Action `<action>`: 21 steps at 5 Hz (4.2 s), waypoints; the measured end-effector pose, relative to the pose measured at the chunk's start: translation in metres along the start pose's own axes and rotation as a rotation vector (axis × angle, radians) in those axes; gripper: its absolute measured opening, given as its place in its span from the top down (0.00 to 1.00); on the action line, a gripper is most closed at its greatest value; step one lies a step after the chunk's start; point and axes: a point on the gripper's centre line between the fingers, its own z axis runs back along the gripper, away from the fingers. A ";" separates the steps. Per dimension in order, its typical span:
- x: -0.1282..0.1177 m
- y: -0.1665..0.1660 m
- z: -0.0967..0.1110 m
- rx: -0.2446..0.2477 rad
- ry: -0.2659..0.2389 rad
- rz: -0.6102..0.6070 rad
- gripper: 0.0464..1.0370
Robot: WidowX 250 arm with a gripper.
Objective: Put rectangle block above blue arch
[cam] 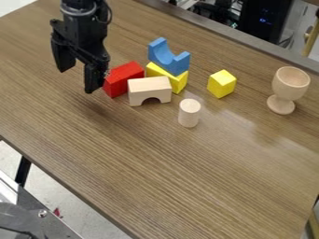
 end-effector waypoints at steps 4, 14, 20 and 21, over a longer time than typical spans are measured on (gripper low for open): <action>0.012 0.002 -0.019 -0.030 0.037 -0.047 0.04; 0.048 -0.003 -0.047 -0.141 0.116 -0.097 0.45; 0.019 -0.002 0.053 -0.388 0.138 0.350 0.45; 0.045 -0.025 0.077 -0.421 0.076 0.438 0.45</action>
